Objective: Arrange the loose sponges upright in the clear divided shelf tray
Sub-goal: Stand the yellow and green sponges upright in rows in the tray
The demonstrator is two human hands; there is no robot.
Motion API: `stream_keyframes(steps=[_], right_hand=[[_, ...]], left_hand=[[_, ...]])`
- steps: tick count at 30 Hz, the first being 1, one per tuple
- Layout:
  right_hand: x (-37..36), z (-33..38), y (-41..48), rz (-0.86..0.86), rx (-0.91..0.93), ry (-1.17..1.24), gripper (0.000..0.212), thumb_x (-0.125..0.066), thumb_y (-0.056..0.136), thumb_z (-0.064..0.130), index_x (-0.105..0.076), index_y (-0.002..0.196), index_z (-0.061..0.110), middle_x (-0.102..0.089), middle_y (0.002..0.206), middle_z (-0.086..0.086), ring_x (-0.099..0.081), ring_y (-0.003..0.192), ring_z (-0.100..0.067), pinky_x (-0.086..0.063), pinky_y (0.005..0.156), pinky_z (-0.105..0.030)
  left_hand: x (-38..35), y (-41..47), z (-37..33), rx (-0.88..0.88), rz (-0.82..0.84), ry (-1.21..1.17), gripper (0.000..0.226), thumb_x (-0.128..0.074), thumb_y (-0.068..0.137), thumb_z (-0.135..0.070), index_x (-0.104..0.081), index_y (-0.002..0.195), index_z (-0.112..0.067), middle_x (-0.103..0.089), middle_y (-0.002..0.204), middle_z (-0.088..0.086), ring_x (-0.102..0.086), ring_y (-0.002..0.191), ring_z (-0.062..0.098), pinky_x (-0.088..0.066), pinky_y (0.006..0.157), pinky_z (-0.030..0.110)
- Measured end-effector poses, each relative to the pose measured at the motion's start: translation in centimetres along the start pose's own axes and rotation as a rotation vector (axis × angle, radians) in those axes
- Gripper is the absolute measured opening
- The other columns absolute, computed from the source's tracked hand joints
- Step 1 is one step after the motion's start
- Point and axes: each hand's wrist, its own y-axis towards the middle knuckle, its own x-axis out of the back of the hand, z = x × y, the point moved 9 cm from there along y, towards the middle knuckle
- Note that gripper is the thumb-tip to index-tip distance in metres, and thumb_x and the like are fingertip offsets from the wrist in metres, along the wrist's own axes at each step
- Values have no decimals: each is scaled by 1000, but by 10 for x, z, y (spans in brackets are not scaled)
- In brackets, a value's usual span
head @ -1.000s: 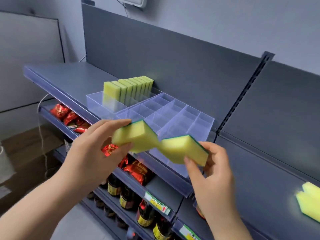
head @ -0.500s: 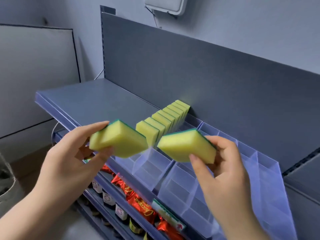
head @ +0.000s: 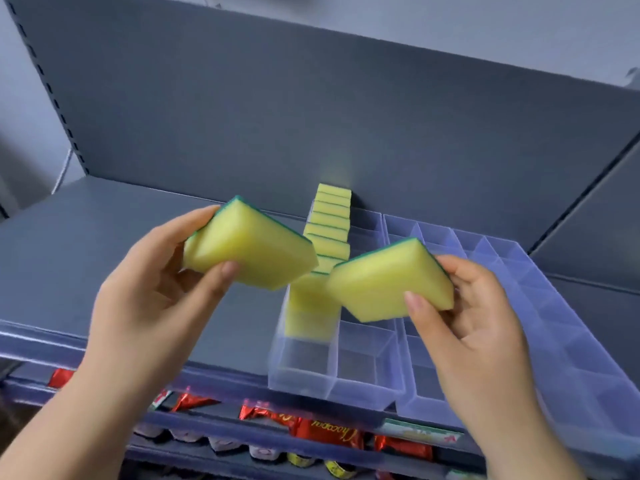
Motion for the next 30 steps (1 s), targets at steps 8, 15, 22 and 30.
stream_keyframes(steps=[8,15,22,30], right_hand=[[-14,6,-38,-187,-62,-14,29,-58,73,30,-54,101,37,-66,91,29,-63,85,6,-45,68,-5],[-27,8,-40,-188,-63,-34,33,-56,78,29,-53,109,38,-64,98,32,-61,93,7,-44,72,-5],[-38,4,-33,-137,-19,-58,25,-62,83,29,-49,103,36,-63,106,24,-61,97,-1,-46,77,-13],[-62,-6,-26,48,7,-236,37,-61,86,16,-50,102,47,-57,118,24,-58,107,-3,-49,86,-22]], left_hand=[[4,11,43,-12,165,-151,47,-60,76,-46,-55,122,-40,-63,110,-8,-59,93,9,-49,80,19],[14,18,56,-19,212,-171,50,-59,76,-47,-55,124,-36,-62,114,-5,-61,98,17,-51,85,38],[14,18,59,-34,225,-174,46,-59,75,-49,-54,121,-44,-63,112,-8,-61,95,14,-52,81,37],[20,21,59,-61,203,-168,43,-59,76,-48,-53,118,-49,-62,108,-12,-59,91,11,-51,78,32]])
